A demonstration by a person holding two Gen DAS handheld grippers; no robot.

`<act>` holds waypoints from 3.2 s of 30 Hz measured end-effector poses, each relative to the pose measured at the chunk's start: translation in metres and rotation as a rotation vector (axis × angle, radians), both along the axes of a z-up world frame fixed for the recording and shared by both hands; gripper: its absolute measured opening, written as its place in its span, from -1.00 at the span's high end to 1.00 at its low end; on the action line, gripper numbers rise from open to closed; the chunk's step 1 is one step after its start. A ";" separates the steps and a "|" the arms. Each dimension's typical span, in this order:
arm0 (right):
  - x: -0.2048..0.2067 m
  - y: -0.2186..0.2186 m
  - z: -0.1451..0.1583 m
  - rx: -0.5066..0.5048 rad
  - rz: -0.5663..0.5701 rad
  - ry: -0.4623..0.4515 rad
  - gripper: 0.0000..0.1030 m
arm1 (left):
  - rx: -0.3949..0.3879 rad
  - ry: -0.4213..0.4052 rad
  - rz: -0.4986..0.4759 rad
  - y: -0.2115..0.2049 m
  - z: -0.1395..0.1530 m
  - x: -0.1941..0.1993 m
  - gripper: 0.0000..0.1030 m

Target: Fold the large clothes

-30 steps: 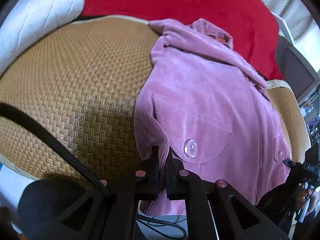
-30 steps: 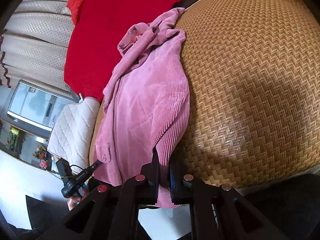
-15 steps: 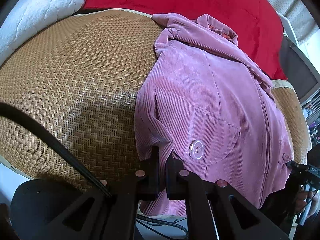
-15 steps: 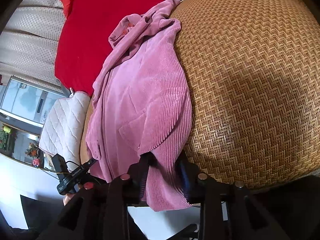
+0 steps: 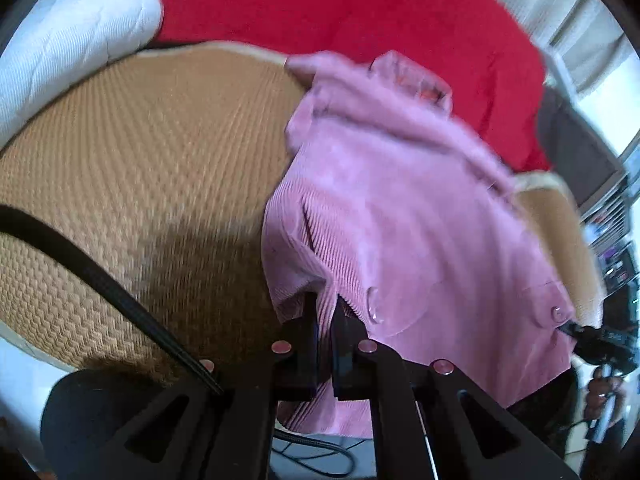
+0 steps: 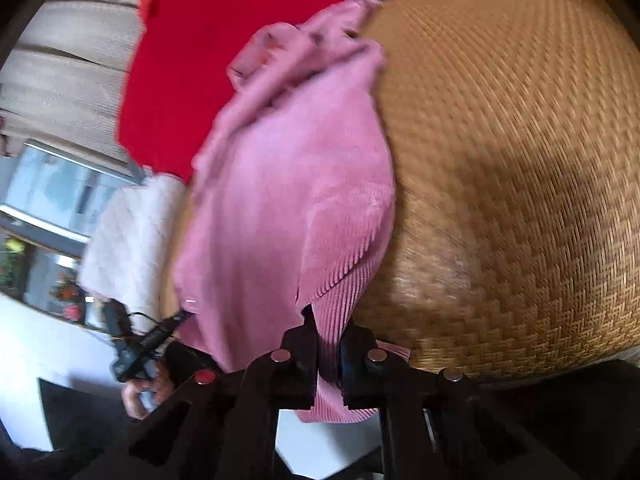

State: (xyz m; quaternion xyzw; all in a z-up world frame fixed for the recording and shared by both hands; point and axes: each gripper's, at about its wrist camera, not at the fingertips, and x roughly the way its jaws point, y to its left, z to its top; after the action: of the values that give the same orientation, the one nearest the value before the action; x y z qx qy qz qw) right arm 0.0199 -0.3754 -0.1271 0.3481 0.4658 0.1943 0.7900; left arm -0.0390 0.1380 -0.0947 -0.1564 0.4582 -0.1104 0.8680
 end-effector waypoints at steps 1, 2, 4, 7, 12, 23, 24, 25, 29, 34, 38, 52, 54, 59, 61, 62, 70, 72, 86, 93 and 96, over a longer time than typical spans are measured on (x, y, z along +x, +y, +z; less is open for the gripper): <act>-0.001 -0.001 0.010 0.013 0.004 -0.030 0.83 | -0.002 -0.013 -0.002 0.000 0.004 -0.001 0.92; 0.000 -0.001 0.014 0.012 0.008 -0.042 0.83 | 0.009 -0.014 -0.003 0.000 0.005 0.001 0.92; 0.006 -0.002 0.004 0.000 0.008 -0.013 0.83 | 0.031 0.049 -0.009 -0.004 -0.011 0.010 0.92; 0.011 -0.003 -0.023 0.019 0.002 0.067 0.83 | 0.055 0.089 -0.005 -0.005 -0.022 0.012 0.92; 0.011 -0.006 -0.013 0.036 0.026 0.014 0.83 | 0.070 0.066 -0.046 -0.003 -0.013 0.019 0.92; 0.037 0.002 -0.030 0.077 0.084 0.055 0.83 | 0.122 0.109 -0.113 -0.011 -0.015 0.044 0.92; 0.036 0.002 -0.029 0.084 0.083 0.046 0.83 | 0.115 0.081 -0.123 -0.012 -0.008 0.042 0.92; 0.035 0.003 -0.025 0.093 0.085 0.026 0.83 | 0.109 0.052 -0.131 -0.012 -0.001 0.039 0.92; 0.039 0.009 -0.031 0.091 0.098 0.047 0.83 | 0.157 0.121 -0.169 -0.017 -0.013 0.046 0.92; 0.052 0.011 0.006 0.110 0.147 -0.039 0.83 | 0.086 -0.036 -0.270 -0.023 0.051 0.061 0.92; 0.099 -0.002 0.051 0.209 0.112 -0.178 0.84 | -0.050 -0.210 -0.170 -0.008 0.112 0.117 0.92; 0.178 -0.038 0.032 0.088 -0.222 -0.168 -0.32 | -0.003 -0.111 0.307 0.060 0.034 0.226 -0.84; 0.144 -0.024 0.025 0.075 -0.175 -0.157 -0.32 | -0.070 -0.090 0.288 0.064 0.027 0.197 -0.83; 0.124 -0.001 0.000 0.143 -0.183 -0.058 -0.37 | -0.097 -0.103 0.141 0.015 0.011 0.182 -0.84; 0.135 0.015 -0.011 0.170 -0.180 -0.008 -0.37 | -0.078 -0.101 0.114 -0.004 0.005 0.191 -0.84; 0.143 0.022 -0.016 0.180 -0.208 0.000 -0.34 | -0.060 -0.085 0.129 -0.013 -0.001 0.199 -0.84; 0.193 0.036 -0.016 0.189 -0.462 0.019 0.20 | -0.092 0.067 0.237 -0.017 -0.019 0.245 0.60; 0.210 0.045 -0.005 0.114 -0.427 0.028 0.71 | -0.063 0.052 0.236 -0.018 -0.004 0.247 0.70; 0.101 0.048 0.024 -0.056 -0.220 -0.045 0.33 | -0.013 0.034 0.235 0.003 -0.009 0.086 -0.11; 0.075 0.009 0.023 -0.048 -0.292 -0.086 -0.45 | 0.009 -0.080 0.272 0.038 0.031 0.089 -0.26; 0.093 -0.004 0.044 -0.072 -0.276 -0.121 -0.45 | 0.000 -0.106 0.176 0.019 0.046 0.123 -0.38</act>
State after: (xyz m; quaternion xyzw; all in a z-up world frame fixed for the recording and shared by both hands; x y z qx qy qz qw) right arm 0.1126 -0.3796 -0.0833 0.3679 0.3715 0.0877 0.8479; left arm 0.0838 0.1568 -0.0491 -0.1902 0.3961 -0.0418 0.8973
